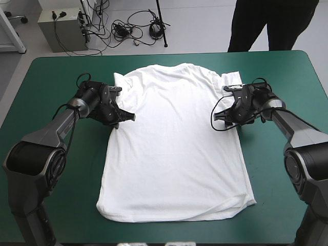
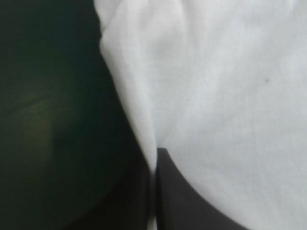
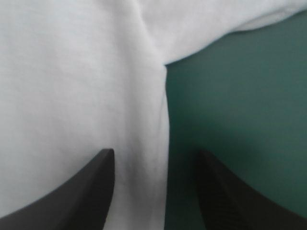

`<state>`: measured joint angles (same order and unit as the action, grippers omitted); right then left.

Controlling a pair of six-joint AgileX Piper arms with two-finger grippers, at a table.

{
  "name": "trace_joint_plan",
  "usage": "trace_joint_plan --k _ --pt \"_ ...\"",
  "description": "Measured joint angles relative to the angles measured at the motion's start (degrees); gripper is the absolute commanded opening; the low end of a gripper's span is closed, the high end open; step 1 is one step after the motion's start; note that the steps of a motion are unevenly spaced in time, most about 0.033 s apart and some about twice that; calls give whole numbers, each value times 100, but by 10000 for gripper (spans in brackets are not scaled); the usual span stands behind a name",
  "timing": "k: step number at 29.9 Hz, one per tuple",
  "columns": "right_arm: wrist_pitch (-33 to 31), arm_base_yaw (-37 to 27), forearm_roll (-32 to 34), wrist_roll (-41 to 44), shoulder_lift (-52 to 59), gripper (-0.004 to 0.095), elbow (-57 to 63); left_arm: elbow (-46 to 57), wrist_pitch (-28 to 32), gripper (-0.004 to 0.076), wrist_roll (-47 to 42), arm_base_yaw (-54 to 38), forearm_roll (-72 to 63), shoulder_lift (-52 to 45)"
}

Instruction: Fold the cloth

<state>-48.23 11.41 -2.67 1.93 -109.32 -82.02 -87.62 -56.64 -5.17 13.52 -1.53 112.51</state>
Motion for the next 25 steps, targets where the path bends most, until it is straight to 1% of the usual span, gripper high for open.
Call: trace_joint_plan --k 3,6,9,14,19,25 --pt "-20 0 -23 -6 -51 478 -30 0 6 -9 12 0 0 6" --pt "-115 0 -52 -56 -126 405 -87 0 10 -9 12 0 0 10" --pt "-239 -10 -38 -157 -233 273 -151 0 18 -9 12 0 0 10" --pt "-376 -51 4 -274 -366 -18 -255 0 32 -9 12 0 0 16" --pt "-377 -69 -203 -405 -391 -17 -274 0 49 -9 12 0 0 16" --pt "-535 -74 -232 -467 -409 -17 -458 0 43 -9 63 0 5 0"
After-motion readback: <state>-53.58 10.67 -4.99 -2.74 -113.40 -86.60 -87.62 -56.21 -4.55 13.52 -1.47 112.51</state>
